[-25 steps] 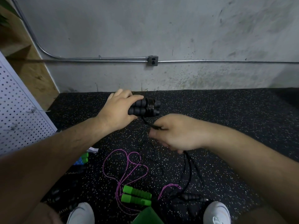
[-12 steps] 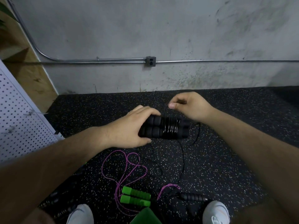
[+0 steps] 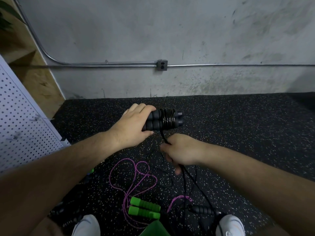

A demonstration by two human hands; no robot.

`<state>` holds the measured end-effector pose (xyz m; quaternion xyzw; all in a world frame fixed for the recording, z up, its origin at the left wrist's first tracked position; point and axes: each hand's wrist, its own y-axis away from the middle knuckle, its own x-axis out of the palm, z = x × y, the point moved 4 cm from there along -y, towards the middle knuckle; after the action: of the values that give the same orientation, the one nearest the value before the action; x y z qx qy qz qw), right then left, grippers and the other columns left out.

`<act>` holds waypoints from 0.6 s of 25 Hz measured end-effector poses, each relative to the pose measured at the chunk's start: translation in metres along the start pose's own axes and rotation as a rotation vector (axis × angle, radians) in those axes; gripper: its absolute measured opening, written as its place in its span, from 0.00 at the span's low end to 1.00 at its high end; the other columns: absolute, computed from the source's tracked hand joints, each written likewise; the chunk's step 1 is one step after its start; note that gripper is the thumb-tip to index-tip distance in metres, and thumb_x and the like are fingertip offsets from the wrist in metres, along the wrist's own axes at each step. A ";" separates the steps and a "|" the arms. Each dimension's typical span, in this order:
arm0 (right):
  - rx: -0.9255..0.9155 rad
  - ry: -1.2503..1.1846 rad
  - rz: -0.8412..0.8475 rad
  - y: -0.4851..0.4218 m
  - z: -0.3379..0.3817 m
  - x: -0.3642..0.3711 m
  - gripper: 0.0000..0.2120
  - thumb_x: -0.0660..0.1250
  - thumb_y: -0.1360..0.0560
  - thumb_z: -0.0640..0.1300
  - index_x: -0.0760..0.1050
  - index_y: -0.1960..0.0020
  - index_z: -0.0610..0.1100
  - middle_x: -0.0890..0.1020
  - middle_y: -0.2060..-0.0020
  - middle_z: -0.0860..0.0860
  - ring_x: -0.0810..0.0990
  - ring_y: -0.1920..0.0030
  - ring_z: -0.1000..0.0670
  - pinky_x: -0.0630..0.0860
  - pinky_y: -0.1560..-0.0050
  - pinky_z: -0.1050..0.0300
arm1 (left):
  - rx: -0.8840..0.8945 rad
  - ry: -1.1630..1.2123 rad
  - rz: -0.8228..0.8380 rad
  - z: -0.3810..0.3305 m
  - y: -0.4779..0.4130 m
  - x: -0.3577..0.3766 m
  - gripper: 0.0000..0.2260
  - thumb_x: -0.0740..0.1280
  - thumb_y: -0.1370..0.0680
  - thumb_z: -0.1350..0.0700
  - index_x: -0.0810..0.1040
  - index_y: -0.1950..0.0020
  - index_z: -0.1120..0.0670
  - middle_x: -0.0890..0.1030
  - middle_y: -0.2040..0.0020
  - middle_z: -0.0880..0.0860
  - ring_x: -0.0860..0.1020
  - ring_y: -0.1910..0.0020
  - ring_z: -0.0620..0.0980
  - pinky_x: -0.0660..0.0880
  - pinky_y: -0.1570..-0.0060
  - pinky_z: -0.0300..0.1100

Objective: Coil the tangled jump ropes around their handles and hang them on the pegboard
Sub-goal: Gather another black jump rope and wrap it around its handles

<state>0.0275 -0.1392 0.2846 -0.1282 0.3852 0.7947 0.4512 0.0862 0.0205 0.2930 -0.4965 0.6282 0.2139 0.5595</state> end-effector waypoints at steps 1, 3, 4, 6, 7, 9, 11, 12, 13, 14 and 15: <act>0.016 0.017 0.048 0.010 0.005 0.002 0.14 0.56 0.15 0.49 0.70 0.52 0.40 0.80 0.64 0.48 0.79 0.77 0.51 0.73 0.74 0.62 | -0.009 -0.028 -0.018 0.004 -0.001 0.000 0.31 0.75 0.26 0.49 0.66 0.27 0.50 0.72 0.38 0.47 0.66 0.38 0.48 0.66 0.31 0.51; 0.001 0.112 0.110 0.029 0.018 0.004 0.16 0.56 0.15 0.50 0.72 0.54 0.40 0.79 0.68 0.50 0.77 0.78 0.53 0.73 0.73 0.62 | -0.028 -0.102 -0.016 0.016 -0.003 0.001 0.31 0.75 0.27 0.49 0.66 0.27 0.50 0.72 0.39 0.49 0.67 0.39 0.50 0.67 0.32 0.53; -0.033 0.210 0.098 0.036 0.026 0.002 0.16 0.56 0.15 0.52 0.73 0.53 0.42 0.79 0.69 0.51 0.76 0.76 0.53 0.72 0.72 0.62 | -0.033 -0.135 0.011 0.022 -0.003 0.003 0.31 0.75 0.27 0.50 0.66 0.28 0.49 0.71 0.40 0.49 0.67 0.39 0.50 0.68 0.32 0.53; -0.138 0.430 -0.055 0.043 0.039 -0.012 0.15 0.56 0.16 0.54 0.77 0.49 0.46 0.79 0.65 0.53 0.76 0.72 0.55 0.70 0.72 0.62 | -0.041 -0.155 0.093 0.032 -0.001 0.007 0.31 0.76 0.27 0.50 0.66 0.28 0.46 0.69 0.41 0.49 0.65 0.40 0.49 0.68 0.33 0.53; -0.188 0.550 -0.173 0.043 0.044 -0.023 0.14 0.56 0.16 0.54 0.77 0.47 0.48 0.79 0.63 0.53 0.76 0.69 0.56 0.70 0.71 0.61 | -0.035 -0.147 0.131 0.033 0.001 0.009 0.31 0.76 0.27 0.50 0.66 0.28 0.45 0.68 0.42 0.48 0.64 0.41 0.47 0.68 0.33 0.52; -0.277 0.756 -0.429 0.041 0.048 -0.046 0.12 0.55 0.16 0.53 0.76 0.46 0.51 0.80 0.59 0.55 0.78 0.62 0.55 0.76 0.65 0.58 | 0.025 -0.131 0.185 0.026 0.006 0.013 0.30 0.75 0.26 0.50 0.65 0.28 0.43 0.68 0.43 0.45 0.63 0.43 0.45 0.68 0.34 0.51; -0.364 0.812 -0.565 0.029 0.043 -0.065 0.12 0.55 0.16 0.53 0.77 0.44 0.53 0.81 0.54 0.56 0.79 0.54 0.52 0.78 0.55 0.54 | 0.109 -0.074 0.242 0.011 0.012 0.014 0.29 0.75 0.26 0.50 0.65 0.30 0.42 0.68 0.44 0.41 0.62 0.43 0.42 0.68 0.35 0.48; -0.400 0.800 -0.582 0.021 0.037 -0.074 0.12 0.56 0.16 0.53 0.78 0.44 0.54 0.81 0.51 0.56 0.79 0.51 0.51 0.77 0.53 0.53 | 0.145 -0.025 0.269 0.001 0.015 0.013 0.29 0.75 0.27 0.51 0.65 0.31 0.41 0.67 0.44 0.39 0.63 0.43 0.40 0.67 0.35 0.47; -0.421 0.797 -0.573 0.011 0.028 -0.082 0.12 0.57 0.16 0.54 0.78 0.44 0.54 0.81 0.50 0.57 0.79 0.49 0.51 0.77 0.51 0.53 | 0.171 0.031 0.286 -0.008 0.019 0.012 0.29 0.76 0.27 0.51 0.65 0.32 0.41 0.67 0.45 0.37 0.64 0.42 0.39 0.67 0.35 0.44; -0.409 0.791 -0.554 0.002 0.020 -0.090 0.11 0.59 0.17 0.54 0.79 0.44 0.55 0.81 0.50 0.57 0.79 0.49 0.52 0.77 0.52 0.53 | 0.180 0.092 0.294 -0.018 0.022 0.009 0.29 0.76 0.27 0.52 0.65 0.32 0.41 0.66 0.45 0.35 0.64 0.42 0.37 0.67 0.35 0.40; -0.361 0.750 -0.537 -0.005 0.012 -0.097 0.11 0.60 0.18 0.56 0.79 0.46 0.54 0.81 0.52 0.57 0.79 0.51 0.52 0.76 0.53 0.54 | 0.172 0.156 0.295 -0.027 0.026 0.005 0.29 0.76 0.27 0.53 0.65 0.33 0.41 0.65 0.45 0.34 0.65 0.41 0.35 0.66 0.36 0.35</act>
<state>0.0877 -0.1891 0.3431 -0.5761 0.3304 0.6037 0.4410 0.0514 0.0068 0.2890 -0.3646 0.7516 0.1998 0.5121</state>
